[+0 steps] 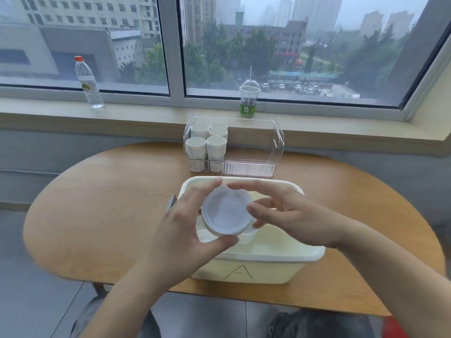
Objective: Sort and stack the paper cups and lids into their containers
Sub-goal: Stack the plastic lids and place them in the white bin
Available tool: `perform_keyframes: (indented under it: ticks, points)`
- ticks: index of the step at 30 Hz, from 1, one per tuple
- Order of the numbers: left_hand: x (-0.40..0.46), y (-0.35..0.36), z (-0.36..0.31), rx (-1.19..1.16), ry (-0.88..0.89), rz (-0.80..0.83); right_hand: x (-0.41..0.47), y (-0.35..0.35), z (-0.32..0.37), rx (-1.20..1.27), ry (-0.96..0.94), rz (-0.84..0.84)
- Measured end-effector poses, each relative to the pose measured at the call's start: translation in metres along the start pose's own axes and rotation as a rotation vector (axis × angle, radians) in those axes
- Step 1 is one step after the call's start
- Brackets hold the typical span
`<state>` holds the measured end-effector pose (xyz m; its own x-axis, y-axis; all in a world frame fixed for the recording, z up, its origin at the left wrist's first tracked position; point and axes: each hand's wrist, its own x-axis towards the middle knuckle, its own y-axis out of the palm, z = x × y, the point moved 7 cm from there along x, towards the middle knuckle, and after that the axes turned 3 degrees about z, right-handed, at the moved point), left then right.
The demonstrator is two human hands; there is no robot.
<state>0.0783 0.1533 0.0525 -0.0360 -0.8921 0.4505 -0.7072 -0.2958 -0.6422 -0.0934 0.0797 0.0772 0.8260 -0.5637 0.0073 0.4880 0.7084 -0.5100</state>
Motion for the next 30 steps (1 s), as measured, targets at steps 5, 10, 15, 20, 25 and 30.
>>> perform_keyframes:
  ticks: [5,10,15,20,25,30]
  points:
    - [-0.010,0.021,-0.009,0.002,0.015,0.054,-0.015,0.005,-0.024,0.007,0.024,0.000]
    - [-0.016,0.033,-0.010,-0.002,0.015,0.074,-0.022,0.005,-0.038,0.055,0.036,-0.004]
    - [-0.014,0.028,-0.003,0.023,-0.008,0.068,-0.023,-0.006,-0.041,0.015,0.063,-0.041]
    - [-0.017,0.010,0.024,0.224,-0.048,-0.132,-0.024,-0.012,-0.057,-0.163,0.185,-0.070]
    - [-0.028,0.015,0.034,0.204,-0.121,-0.182,-0.022,-0.003,-0.061,-0.318,0.268,-0.004]
    - [-0.041,0.014,0.032,0.117,-0.141,-0.206,-0.023,0.013,-0.065,-0.426,0.363,0.126]
